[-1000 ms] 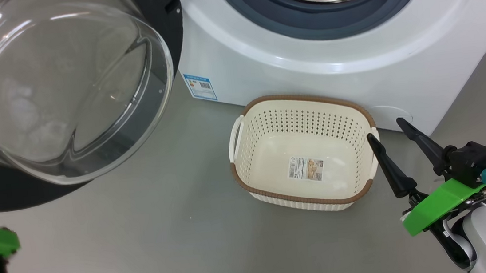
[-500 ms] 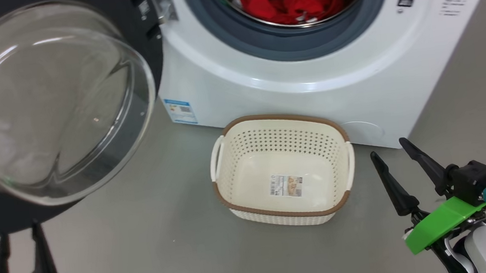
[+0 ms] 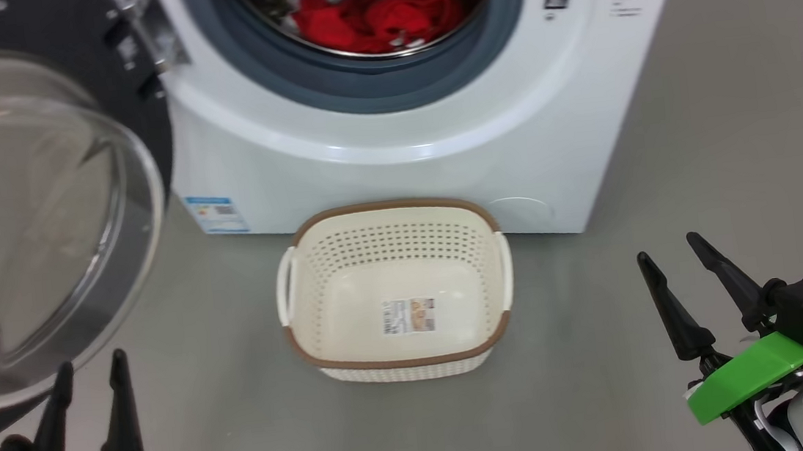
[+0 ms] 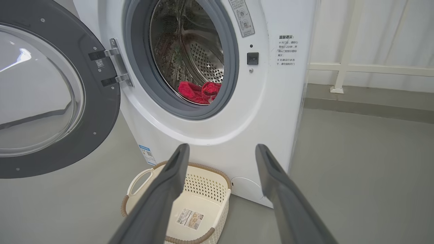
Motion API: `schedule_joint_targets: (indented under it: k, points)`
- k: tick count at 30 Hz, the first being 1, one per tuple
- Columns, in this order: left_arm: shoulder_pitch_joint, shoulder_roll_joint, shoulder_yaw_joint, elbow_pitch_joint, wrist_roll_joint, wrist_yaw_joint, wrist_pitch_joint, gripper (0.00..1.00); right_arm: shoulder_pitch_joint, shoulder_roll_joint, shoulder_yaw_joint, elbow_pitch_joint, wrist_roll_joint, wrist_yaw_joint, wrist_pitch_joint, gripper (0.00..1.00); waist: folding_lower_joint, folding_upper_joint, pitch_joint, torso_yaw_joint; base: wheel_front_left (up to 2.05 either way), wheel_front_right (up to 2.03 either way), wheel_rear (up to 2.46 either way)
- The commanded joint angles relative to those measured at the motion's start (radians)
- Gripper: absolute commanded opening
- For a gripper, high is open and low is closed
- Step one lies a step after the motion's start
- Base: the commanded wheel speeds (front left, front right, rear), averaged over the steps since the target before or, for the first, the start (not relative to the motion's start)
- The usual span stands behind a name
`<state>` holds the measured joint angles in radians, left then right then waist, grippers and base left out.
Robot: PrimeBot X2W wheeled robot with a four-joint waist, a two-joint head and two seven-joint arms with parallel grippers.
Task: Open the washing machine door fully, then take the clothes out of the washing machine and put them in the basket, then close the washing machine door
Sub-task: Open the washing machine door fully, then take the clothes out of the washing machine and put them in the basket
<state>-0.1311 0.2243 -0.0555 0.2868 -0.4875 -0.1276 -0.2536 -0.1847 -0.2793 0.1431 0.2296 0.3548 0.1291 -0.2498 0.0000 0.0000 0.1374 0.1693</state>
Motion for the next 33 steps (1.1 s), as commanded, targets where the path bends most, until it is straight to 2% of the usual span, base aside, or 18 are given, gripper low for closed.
schedule_joint_targets:
  k: [1, 9, 16, 33]
  points:
    - [-0.004, 0.036, 0.022, -0.036, -0.005, -0.003, -0.008, 1.00, 0.006, 0.000, 0.006, -0.032, -0.006, 0.002, -0.012, 1.00, 0.0000, 0.0000, 0.005, -0.068, 0.00, 0.00, 0.00]
    - [0.010, 0.050, -0.029, -0.086, 0.002, -0.003, -0.008, 1.00, 0.021, 0.007, -0.026, -0.042, -0.009, 0.002, -0.012, 1.00, 0.0000, 0.0000, 0.002, -0.146, 0.00, 0.00, 0.00]
    - [0.032, 0.046, -0.027, -0.111, 0.008, -0.003, -0.008, 1.00, 0.037, 0.013, -0.056, -0.053, -0.010, 0.002, -0.012, 1.00, 0.0000, 0.0000, -0.005, -0.195, 0.00, 0.00, 0.00]
    - [0.036, 0.043, -0.022, -0.106, -0.009, -0.003, -0.008, 1.00, 0.057, 0.024, -0.091, -0.068, -0.020, 0.002, -0.012, 1.00, 0.0000, 0.0000, -0.005, -0.215, 0.00, 0.00, 0.00]
